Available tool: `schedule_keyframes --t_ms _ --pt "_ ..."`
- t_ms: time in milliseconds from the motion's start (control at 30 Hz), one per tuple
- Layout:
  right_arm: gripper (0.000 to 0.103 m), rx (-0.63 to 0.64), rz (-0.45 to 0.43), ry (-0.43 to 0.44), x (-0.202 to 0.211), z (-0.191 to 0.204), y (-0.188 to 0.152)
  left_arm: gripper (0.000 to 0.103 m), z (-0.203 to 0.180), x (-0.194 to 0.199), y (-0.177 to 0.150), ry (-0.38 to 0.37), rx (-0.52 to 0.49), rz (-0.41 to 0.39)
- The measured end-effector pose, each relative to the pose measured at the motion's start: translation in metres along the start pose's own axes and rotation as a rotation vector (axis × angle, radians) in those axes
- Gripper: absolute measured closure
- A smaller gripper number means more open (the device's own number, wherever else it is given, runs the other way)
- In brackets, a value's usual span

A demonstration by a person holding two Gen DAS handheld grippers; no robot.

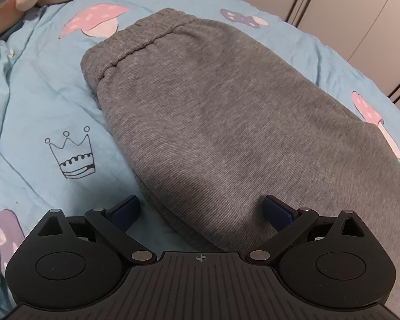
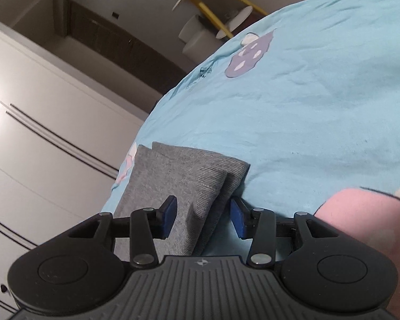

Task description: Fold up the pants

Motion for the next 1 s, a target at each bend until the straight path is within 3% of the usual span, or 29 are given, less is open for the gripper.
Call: schedule_keyframes --t_ms 67,167,200,233,267,300,533,833,900,933,1000 --pt "0.034 -0.01 -0.008 0.034 -0.001 0.004 0.0 0.002 0.0 0.0 0.0 0.0 0.0 0.0" --pt "0.029 -0.013 -0.025 0.021 -0.006 0.012 -0.001 0.002 0.0 0.0 0.0 0.001 0.0 0.0" --pt "0.031 -0.011 -0.025 0.012 -0.009 0.014 -0.001 0.002 0.0 0.0 0.0 0.001 0.0 0.0" --pt "0.05 -0.01 -0.019 0.0 -0.012 0.015 -0.001 0.002 0.0 0.0 0.0 0.0 0.0 0.0" --pt "0.079 -0.019 0.005 -0.014 -0.016 0.014 -0.002 0.002 0.0 0.0 0.0 0.0 0.001 0.0" --pt "0.09 -0.04 0.035 -0.022 -0.022 0.012 -0.004 0.002 0.0 0.0 0.0 0.0 0.001 0.0" --pt "0.089 -0.095 0.031 0.016 -0.026 0.005 -0.009 0.002 -0.001 -0.002 0.0 0.002 -0.003 0.0" --pt "0.081 -0.035 0.042 -0.043 -0.041 0.022 -0.01 0.002 0.0 -0.002 0.0 -0.004 0.004 0.002" --pt "0.086 -0.031 0.041 -0.06 -0.041 0.023 -0.01 0.002 0.0 -0.001 0.0 -0.005 0.006 0.001" --pt "0.093 -0.028 0.039 -0.068 -0.041 0.023 -0.009 0.002 0.0 -0.001 0.0 -0.008 0.008 -0.002" --pt "0.094 -0.037 0.03 -0.054 -0.034 0.023 -0.009 0.002 0.001 0.001 0.001 -0.025 0.016 -0.01"
Point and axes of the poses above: each gripper's, at about its wrist camera, not at the fingertips, and x roughly against the way its jaws point, z to its left, y to its top, the point moved 5 cm from there along -x, roughly the way its jaws point, and after that the axes turned 7 degrees about -z, right-handed, at the moved point
